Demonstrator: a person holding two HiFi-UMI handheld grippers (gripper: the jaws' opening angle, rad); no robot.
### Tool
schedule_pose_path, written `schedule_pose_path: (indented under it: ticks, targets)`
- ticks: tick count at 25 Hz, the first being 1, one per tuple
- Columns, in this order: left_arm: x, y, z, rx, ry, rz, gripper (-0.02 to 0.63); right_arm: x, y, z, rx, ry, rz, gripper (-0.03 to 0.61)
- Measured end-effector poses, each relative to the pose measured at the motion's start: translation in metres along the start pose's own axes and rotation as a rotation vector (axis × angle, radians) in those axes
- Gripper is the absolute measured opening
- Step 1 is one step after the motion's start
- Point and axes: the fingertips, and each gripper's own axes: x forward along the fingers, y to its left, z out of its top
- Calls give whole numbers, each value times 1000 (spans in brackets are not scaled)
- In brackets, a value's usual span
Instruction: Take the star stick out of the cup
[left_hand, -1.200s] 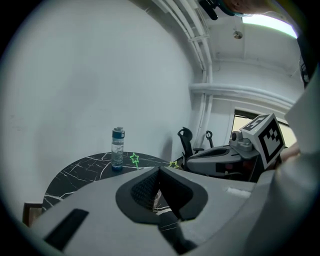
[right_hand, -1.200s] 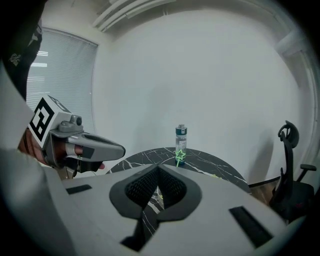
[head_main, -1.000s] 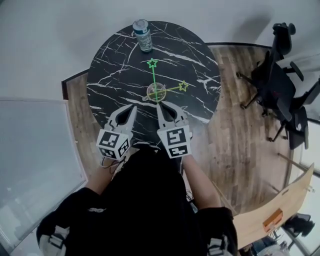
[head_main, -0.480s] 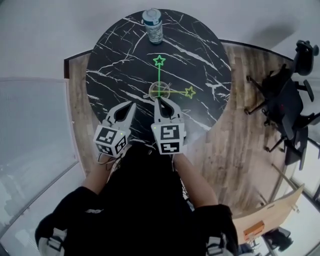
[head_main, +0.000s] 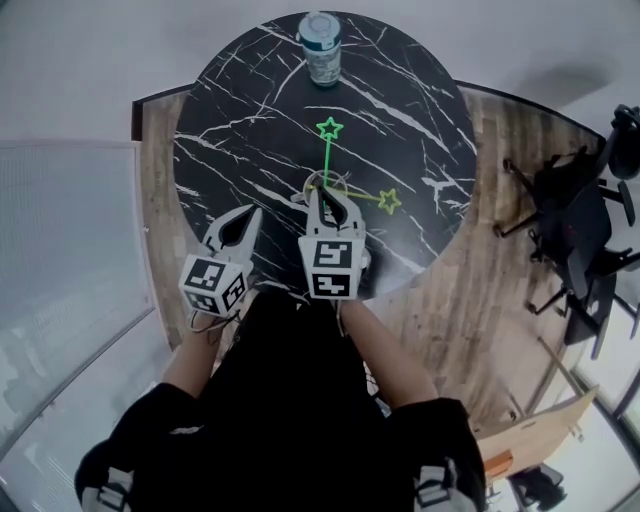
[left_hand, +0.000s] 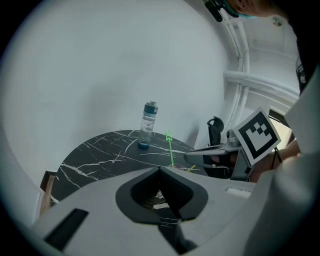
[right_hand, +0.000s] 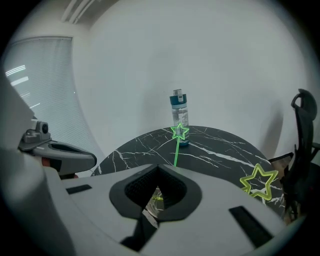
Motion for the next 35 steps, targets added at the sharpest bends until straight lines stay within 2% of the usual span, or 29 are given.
schedule_pose_path:
  ticks: [4,9,11,12,17,21,26,35]
  targets:
    - [1,7,-2,-27,1,21,-2,9,-6,1,4,8,-36,-3]
    - [4,15,-1,-50,1,38,-2,22,-15,1,46,34,-35,0]
    - [2,21,0,-64,-4,54,-2,28,-18,0,64,51,-37,60]
    - [2,24,0,-69,-6,61,-2,30,-19,0,69,59,-39,67]
    - [1,33,0,-96,-12,84,-2,39,-22,-4,84,122,-42,40]
    - [5,36,-1,-129,-26,92,-2,45,-25,-8,101,178,-44,51]
    - [11,33,-4,-166,-42,97,-2,55,-33,-12,103,200,-60,60]
    - [-4,35,-11,-190,-54,137,-2,67,-38,-25,139,289,-75,52]
